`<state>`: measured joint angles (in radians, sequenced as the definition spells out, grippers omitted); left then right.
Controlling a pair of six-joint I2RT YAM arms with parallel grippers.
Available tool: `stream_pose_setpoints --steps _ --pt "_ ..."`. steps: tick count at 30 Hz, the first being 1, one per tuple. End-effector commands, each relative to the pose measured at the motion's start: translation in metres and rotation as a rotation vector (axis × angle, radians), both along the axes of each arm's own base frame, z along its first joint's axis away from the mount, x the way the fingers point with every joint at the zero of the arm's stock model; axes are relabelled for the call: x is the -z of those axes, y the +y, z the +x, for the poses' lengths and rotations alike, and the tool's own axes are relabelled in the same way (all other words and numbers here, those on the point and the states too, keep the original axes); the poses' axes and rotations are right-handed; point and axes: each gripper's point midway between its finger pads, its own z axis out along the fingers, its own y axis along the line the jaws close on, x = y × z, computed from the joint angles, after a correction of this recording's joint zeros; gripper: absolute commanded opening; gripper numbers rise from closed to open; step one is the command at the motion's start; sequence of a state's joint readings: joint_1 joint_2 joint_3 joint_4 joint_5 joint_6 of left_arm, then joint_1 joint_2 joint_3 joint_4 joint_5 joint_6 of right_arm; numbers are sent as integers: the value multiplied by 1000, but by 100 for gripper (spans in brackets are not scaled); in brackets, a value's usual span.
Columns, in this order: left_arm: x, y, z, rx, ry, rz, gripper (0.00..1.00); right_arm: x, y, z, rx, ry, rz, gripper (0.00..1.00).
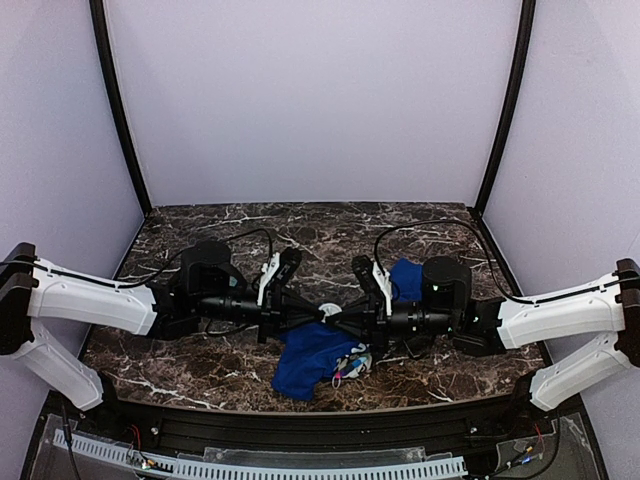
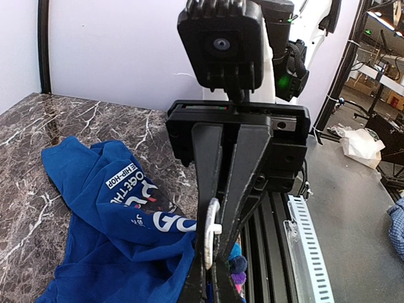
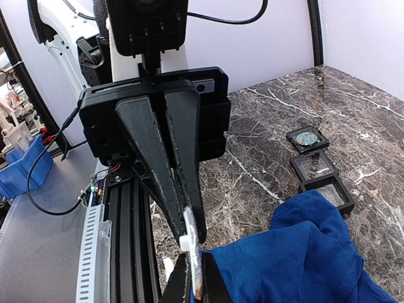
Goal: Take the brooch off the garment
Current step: Close the brooch securely.
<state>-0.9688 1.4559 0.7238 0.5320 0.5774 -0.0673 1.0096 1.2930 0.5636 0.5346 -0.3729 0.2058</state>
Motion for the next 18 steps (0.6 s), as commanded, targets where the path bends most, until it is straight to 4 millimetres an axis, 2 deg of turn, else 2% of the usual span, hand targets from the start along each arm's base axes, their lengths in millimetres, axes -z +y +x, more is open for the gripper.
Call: stream_pose_setpoints --steps 1,18 --pt "-10 4 -27 101 -6 -24 1 -14 -12 41 189 -9 48 2" --pt "-8 6 -18 39 -3 -14 1 -16 -21 42 202 0 75 1"
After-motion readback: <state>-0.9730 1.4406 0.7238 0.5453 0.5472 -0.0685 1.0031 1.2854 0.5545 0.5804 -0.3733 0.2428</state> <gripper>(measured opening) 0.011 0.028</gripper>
